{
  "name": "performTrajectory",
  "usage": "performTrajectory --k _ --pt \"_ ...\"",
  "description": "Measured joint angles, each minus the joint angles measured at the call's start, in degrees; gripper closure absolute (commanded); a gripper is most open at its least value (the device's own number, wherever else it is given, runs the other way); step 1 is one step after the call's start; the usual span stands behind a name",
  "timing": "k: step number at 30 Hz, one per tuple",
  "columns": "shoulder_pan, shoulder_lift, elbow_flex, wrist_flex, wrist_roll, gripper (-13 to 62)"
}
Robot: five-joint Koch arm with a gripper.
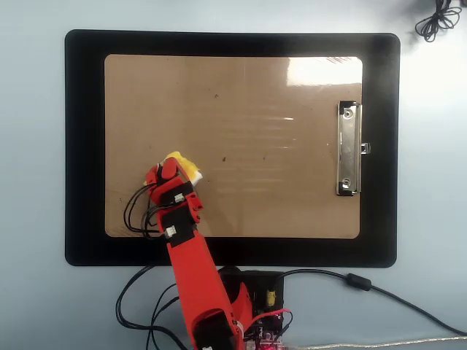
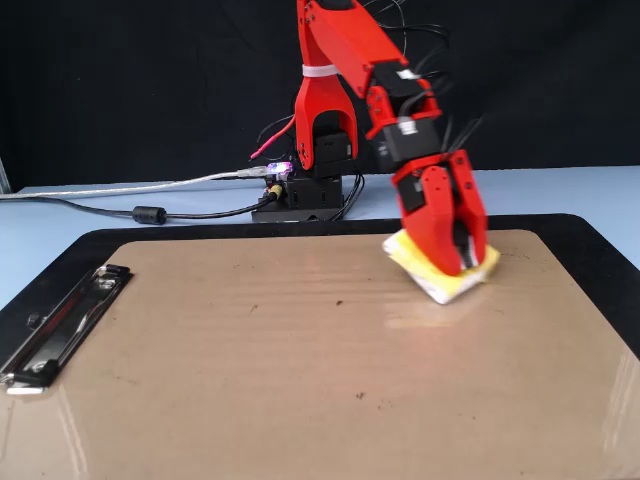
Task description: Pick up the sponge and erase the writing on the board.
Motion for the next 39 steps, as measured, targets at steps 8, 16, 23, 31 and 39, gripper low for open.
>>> performTrajectory --k 8,16,23,31,39 --pt "19.5 -6.1 0.2 -14.9 18.9 57.5" --pt "24.1 24.3 22.5 -4.1 19.7 57.6" --pt "24.2 7.8 11.1 -9.2 19.8 57.6" --pt "21.5 0.9 7.7 -17.9 15.4 57.5" --pt "22.5 7.2 15.3 -16.1 14.1 57.6"
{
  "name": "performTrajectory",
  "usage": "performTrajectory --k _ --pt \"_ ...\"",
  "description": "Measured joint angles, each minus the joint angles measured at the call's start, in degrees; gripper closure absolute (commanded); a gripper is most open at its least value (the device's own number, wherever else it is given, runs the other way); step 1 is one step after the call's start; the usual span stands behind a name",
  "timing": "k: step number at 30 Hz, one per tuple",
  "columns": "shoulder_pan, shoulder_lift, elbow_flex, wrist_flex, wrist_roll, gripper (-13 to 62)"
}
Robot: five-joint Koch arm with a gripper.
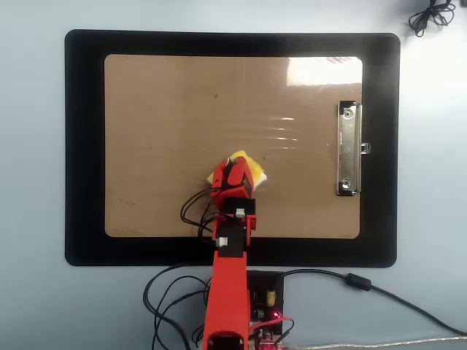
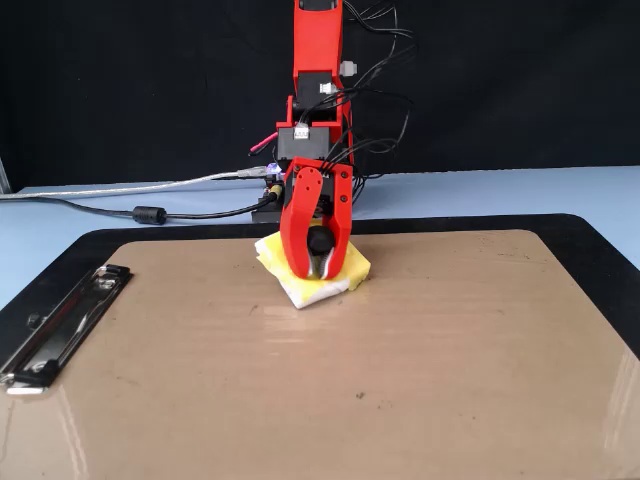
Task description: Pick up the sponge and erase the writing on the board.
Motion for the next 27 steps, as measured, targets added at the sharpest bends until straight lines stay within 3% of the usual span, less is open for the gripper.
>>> performTrajectory --k 5,12,16,23,27 --pt "5.0 -12.7 -10.2 -8.3 0.4 57.5" --pt "13.7 6.1 4.1 -2.9 1.3 57.6" --pt "17.3 8.0 4.7 1.2 2.4 57.5" --pt "17.7 -15.0 -14.4 -5.2 3.1 57.5" --pt "16.4 -11.8 -9.8 -6.9 2.9 57.5"
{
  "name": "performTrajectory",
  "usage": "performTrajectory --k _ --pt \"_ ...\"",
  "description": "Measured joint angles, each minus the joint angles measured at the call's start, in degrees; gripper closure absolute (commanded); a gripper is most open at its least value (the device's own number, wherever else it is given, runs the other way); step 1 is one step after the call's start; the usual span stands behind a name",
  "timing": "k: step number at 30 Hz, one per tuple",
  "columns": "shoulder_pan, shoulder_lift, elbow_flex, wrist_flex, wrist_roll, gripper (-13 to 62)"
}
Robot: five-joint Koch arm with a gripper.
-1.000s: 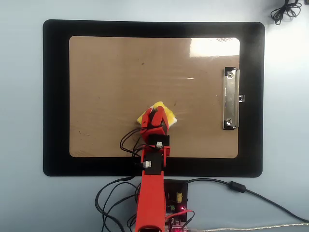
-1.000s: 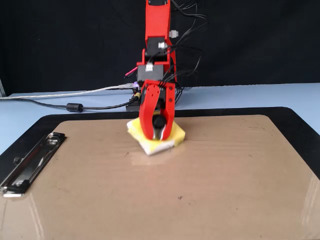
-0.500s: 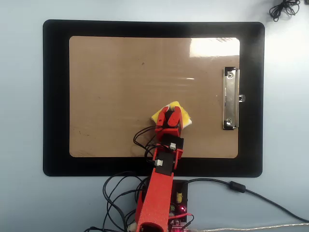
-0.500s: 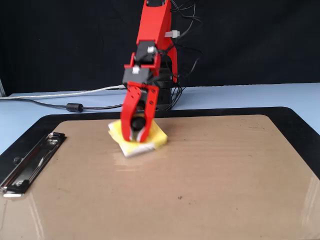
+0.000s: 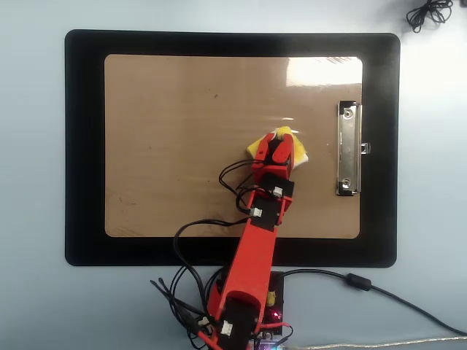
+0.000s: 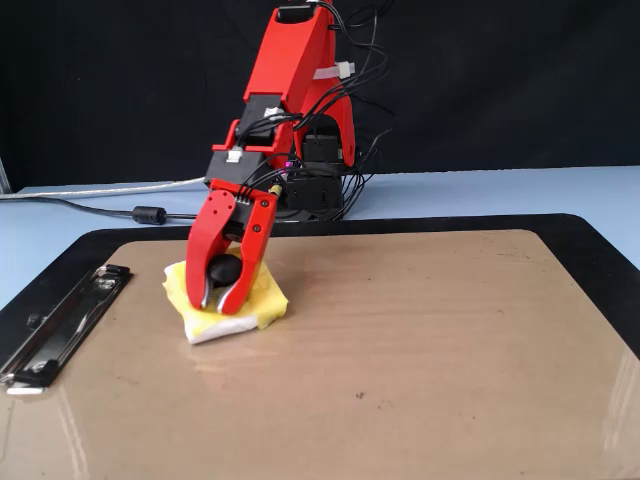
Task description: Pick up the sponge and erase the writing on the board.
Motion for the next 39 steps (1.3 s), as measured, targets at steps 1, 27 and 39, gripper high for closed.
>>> performTrajectory --k 1,27,39 --pt "0.2 4.1 4.0 0.0 0.0 57.5" --pt "-49.7 17.2 12.1 11.1 -46.8 57.5" --pt "-67.0 12.6 5.0 16.8 -57.4 57.5"
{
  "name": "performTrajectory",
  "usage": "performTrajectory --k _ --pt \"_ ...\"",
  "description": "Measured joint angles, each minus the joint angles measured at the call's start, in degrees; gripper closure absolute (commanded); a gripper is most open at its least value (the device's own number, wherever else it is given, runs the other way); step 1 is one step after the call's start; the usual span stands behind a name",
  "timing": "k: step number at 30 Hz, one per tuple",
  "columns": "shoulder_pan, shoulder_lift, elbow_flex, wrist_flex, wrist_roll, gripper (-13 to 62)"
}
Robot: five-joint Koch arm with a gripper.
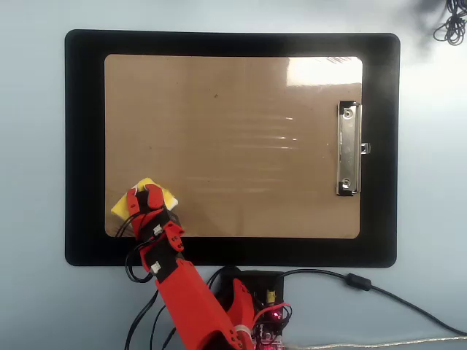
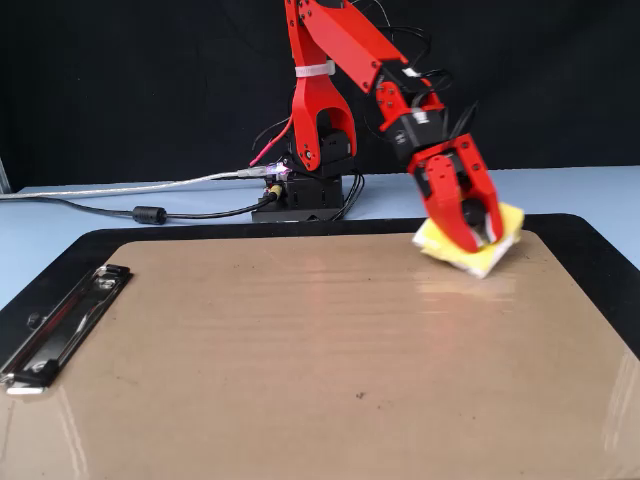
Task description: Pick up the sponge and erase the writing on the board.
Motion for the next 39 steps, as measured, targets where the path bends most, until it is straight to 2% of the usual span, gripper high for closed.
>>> performTrajectory --k 5,13,14,17,18,23,26,29,34,39 --pt "-7.0 -1.6 -2.0 0.4 -4.0 57.4" --pt "-7.3 -5.8 -2.6 0.5 -4.0 57.0" --pt "-7.3 -5.9 -2.6 0.5 -3.7 54.4" --pt "-7.3 -6.0 -2.6 0.2 -3.3 36.6" --pt "-7.3 -6.0 -2.5 -0.1 -3.0 34.2" --pt "-7.0 -6.0 -2.5 -0.4 -0.5 32.5" --pt "-5.8 -6.0 -2.5 -0.5 -0.2 23.7" --pt "-3.7 -5.2 -2.6 -0.7 -0.2 18.2" --pt "4.8 -3.2 -2.5 -0.5 -0.4 15.9" --pt "10.0 3.5 -1.3 1.1 -0.2 15.1"
